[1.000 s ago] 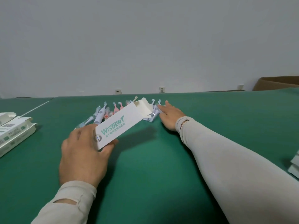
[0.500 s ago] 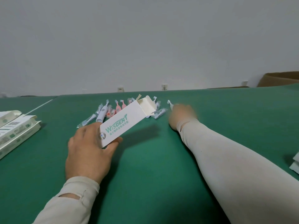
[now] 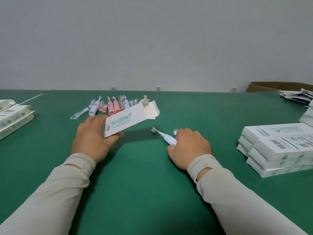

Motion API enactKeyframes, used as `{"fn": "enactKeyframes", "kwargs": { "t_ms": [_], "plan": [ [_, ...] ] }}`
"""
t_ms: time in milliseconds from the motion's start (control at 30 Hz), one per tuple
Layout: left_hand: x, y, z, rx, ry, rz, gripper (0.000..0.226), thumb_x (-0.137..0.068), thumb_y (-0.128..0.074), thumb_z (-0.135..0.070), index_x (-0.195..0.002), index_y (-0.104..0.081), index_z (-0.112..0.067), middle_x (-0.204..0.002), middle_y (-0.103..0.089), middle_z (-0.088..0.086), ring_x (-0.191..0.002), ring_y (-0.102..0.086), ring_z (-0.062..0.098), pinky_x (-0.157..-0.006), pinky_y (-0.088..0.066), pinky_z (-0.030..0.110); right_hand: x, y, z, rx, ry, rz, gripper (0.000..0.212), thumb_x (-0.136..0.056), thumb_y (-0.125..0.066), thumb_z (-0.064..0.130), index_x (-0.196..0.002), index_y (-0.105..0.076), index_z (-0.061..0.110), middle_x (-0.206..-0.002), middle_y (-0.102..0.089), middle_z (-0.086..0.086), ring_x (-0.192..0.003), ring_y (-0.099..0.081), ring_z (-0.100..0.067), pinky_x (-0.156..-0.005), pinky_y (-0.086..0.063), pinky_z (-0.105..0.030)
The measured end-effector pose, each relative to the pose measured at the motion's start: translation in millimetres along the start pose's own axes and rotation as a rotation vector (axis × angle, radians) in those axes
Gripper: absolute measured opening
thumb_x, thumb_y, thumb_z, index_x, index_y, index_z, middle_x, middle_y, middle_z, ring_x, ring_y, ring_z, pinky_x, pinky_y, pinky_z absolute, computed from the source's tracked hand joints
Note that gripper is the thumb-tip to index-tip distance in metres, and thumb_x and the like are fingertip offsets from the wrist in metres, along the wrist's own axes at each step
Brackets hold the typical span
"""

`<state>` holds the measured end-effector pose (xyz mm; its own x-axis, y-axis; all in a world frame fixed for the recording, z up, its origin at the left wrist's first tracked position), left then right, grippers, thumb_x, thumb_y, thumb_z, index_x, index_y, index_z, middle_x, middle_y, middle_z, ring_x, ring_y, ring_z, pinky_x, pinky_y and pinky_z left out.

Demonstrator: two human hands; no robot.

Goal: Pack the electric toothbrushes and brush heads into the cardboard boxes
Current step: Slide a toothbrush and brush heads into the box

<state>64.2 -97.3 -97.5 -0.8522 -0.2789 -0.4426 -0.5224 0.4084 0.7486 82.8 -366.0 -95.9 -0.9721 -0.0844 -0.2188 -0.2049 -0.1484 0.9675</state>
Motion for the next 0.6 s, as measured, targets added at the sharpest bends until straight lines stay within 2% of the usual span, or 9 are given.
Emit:
{"fn": "enactKeyframes", "kwargs": {
  "t_ms": [100,167,200,267,333,433,533,600],
  "plan": [
    [15.7,-1.0,-8.0,0.055,-0.017,-0.023,0.055,-0.073,-0.08,-0.05,-0.119,-0.059,-0.027,-0.116,-0.058,0.002,-0.11,-0.049,0.03,-0.095,-0.041,0.042,-3.0,1.6,-2.5,0.032,0.007,0.035,0.053,-0.091,-0.048,0.061,-0.129,-0.057,0.025,-0.121,-0.053,-0.001,-0.111,-0.051,-0.026,-0.079,-0.039,-0.036],
    [20.8,-1.2,-10.2,0.08,-0.031,-0.037,0.053,-0.073,-0.082,-0.048,-0.117,-0.06,-0.027,-0.114,-0.058,0.002,-0.109,-0.05,0.029,-0.095,-0.041,0.042,-4.8,1.8,-5.8,-0.013,0.001,0.038,0.049,-0.089,-0.052,0.063,-0.118,-0.064,0.025,-0.115,-0.056,-0.001,-0.107,-0.053,-0.026,-0.079,-0.042,-0.034],
    [21.6,0.5,-9.9,0.086,-0.032,-0.052,0.053,-0.073,-0.082,-0.047,-0.117,-0.061,-0.027,-0.113,-0.059,0.002,-0.109,-0.05,0.029,-0.096,-0.041,0.043,-6.1,2.5,-9.5,-0.104,-0.024,0.022,0.042,-0.087,-0.056,0.061,-0.104,-0.068,0.025,-0.107,-0.061,0.0,-0.101,-0.056,-0.026,-0.077,-0.045,-0.033],
    [21.0,3.7,-7.6,0.098,-0.028,-0.082,0.052,-0.073,-0.082,-0.046,-0.116,-0.061,-0.027,-0.112,-0.058,-0.001,-0.11,-0.049,0.028,-0.097,-0.04,0.043,-9.5,3.1,-22.8,-0.486,-0.136,0.007,0.037,-0.082,-0.064,0.056,-0.069,-0.064,0.021,-0.074,-0.065,0.004,-0.073,-0.059,-0.023,-0.066,-0.049,-0.031],
    [18.7,5.9,-5.5,0.095,-0.044,-0.104,0.05,-0.073,-0.083,-0.044,-0.115,-0.062,-0.027,-0.108,-0.054,-0.006,-0.109,-0.05,0.027,-0.097,-0.039,0.042,-13.3,10.1,-36.4,-0.852,-0.233,-0.079,0.052,-0.081,-0.069,0.051,-0.049,-0.047,0.017,-0.045,-0.047,0.01,-0.049,-0.043,-0.018,-0.056,-0.041,-0.03],
    [14.3,1.6,-3.9,0.049,-0.076,-0.062,0.054,-0.073,-0.083,-0.046,-0.118,-0.061,-0.027,-0.114,-0.057,-0.003,-0.112,-0.049,0.027,-0.099,-0.038,0.042,-17.8,22.5,-55.1,-1.112,-0.274,-0.266,0.053,-0.084,-0.07,0.048,-0.049,-0.042,0.019,-0.042,-0.032,0.011,-0.041,-0.028,-0.01,-0.052,-0.029,-0.028],
    [12.3,-5.1,-2.9,0.022,-0.086,-0.004,0.057,-0.072,-0.081,-0.049,-0.122,-0.058,-0.032,-0.126,-0.056,-0.004,-0.12,-0.045,0.024,-0.099,-0.035,0.035,-20.4,24.3,-63.1,-1.32,-0.243,-0.286,0.044,-0.088,-0.069,0.04,-0.056,-0.055,0.014,-0.045,-0.047,0.01,-0.042,-0.038,-0.009,-0.049,-0.037,-0.026],
    [12.1,-7.6,-3.0,0.017,-0.105,0.009,0.057,-0.072,-0.081,-0.05,-0.122,-0.058,-0.033,-0.127,-0.055,-0.007,-0.12,-0.045,0.022,-0.098,-0.033,0.033,-19.4,26.8,-57.8,-1.504,-0.176,-0.257,0.027,-0.091,-0.067,0.027,-0.072,-0.065,0.008,-0.053,-0.059,0.001,-0.047,-0.05,-0.013,-0.045,-0.044,-0.024]
  ]
}}
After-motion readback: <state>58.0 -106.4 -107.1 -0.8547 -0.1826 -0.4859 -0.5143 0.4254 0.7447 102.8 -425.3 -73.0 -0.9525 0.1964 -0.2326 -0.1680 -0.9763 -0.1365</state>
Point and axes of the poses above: each hand's wrist, its own x-axis away from the middle knuckle, its own y-axis out of the back of the hand, z = x × y, the point moved 3 cm from there along -x, towards the middle knuckle
